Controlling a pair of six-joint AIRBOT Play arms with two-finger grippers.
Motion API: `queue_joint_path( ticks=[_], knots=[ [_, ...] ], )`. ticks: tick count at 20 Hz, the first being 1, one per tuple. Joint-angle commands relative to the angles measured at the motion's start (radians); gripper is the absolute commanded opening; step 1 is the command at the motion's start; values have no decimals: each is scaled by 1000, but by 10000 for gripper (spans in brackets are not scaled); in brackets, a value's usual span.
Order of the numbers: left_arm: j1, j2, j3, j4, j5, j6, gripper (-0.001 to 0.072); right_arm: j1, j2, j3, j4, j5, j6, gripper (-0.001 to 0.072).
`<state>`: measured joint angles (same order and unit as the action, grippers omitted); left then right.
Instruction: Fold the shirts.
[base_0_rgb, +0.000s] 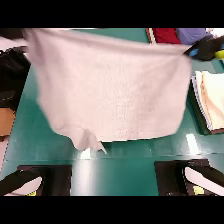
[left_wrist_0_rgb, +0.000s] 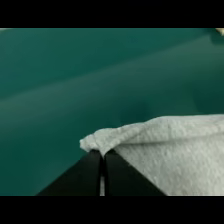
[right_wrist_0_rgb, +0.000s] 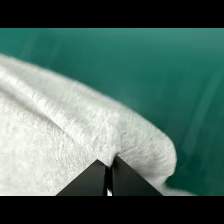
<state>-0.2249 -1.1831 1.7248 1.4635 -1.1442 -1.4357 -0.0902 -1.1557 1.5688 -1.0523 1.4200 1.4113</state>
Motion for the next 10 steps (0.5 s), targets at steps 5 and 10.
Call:
queue_joint_path(
  ticks=[5,10],
  knots=[
    [48,-423,-146,-20,77,-94,23,14,-373,-100,74,-198,-7,188],
    [148,-363,-150,-43,-121,-93,555,-7,-387,13,91,-81,-35,447]
  ],
)
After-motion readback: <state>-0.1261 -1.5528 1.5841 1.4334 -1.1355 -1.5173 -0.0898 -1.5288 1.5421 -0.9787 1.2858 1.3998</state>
